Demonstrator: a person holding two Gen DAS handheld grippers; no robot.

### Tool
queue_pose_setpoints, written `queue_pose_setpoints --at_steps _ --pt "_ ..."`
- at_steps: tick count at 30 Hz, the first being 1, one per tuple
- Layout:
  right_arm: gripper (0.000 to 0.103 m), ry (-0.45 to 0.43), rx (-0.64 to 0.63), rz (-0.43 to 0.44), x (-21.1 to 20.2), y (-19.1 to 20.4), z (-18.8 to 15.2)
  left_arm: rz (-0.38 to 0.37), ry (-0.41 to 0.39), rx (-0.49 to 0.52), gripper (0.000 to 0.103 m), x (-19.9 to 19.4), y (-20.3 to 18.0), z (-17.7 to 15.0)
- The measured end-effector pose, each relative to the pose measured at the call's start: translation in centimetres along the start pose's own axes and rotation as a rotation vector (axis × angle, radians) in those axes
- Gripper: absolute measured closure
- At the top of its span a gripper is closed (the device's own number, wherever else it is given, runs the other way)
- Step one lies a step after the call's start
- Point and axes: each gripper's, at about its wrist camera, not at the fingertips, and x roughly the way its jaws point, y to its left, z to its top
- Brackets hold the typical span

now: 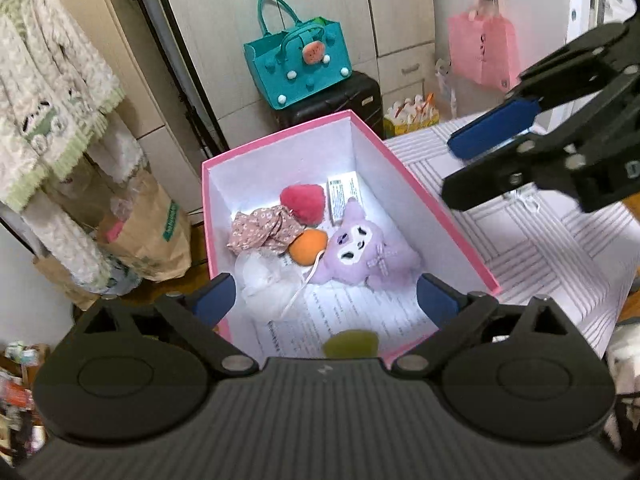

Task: Organize soft objects
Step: 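Open the right tool dropping the cloth while the left tool drops the sponge into the box, then move both tools away from the box toward the white plush cat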

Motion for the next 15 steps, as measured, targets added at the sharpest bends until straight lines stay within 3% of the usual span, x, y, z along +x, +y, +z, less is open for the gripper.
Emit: queue_pose_setpoints --at_steps 6,15 --pt "0.056 -0.014 -0.014 -0.001 -2.9 0.6 -1.6 0.045 0.036 0.084 0.005 -2.2 -2.3 -0.2" --pt "0.052 -0.028 -0.028 -0.031 -6.5 1.1 -5.0 -0.054 0.080 0.062 0.005 -4.6 -4.5 -0.8"
